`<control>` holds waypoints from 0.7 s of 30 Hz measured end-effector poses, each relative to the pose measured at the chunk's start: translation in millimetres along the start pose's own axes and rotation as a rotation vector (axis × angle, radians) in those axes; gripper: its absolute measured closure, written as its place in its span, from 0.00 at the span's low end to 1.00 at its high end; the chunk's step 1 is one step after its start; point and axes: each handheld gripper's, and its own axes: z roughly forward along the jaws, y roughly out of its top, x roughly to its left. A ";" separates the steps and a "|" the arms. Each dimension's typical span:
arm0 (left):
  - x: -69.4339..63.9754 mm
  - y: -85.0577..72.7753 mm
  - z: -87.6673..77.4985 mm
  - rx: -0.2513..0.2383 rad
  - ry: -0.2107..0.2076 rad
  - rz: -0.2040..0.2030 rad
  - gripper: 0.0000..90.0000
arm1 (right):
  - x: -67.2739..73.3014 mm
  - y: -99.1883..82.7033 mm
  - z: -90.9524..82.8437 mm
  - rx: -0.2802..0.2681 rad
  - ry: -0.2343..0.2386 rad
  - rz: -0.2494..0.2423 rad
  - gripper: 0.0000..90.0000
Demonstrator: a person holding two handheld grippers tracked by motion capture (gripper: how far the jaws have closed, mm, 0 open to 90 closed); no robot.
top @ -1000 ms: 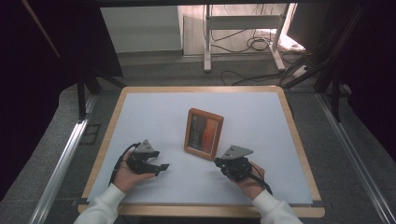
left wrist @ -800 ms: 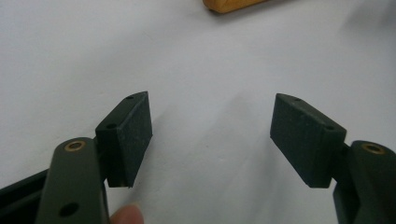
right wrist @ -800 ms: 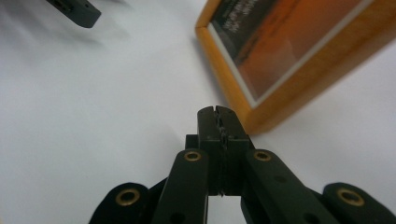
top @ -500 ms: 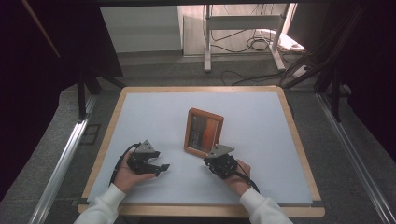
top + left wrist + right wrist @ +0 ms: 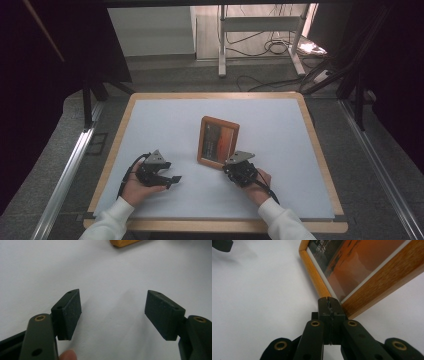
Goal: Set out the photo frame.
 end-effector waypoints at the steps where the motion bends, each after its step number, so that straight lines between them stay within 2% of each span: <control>1: 0.1 -0.1 -0.1 0.000 0.001 0.000 0.33 | -0.2 -0.2 -0.1 0.001 -0.001 0.004 1.00; 10: 0.8 -0.7 -0.3 0.001 -0.003 -0.003 0.33 | -12.3 -4.2 -3.0 0.000 -0.018 0.023 1.00; 21: 1.2 -1.5 -0.6 -0.001 -0.001 -0.008 0.33 | -17.0 -6.3 -3.6 -0.006 -0.026 0.024 1.00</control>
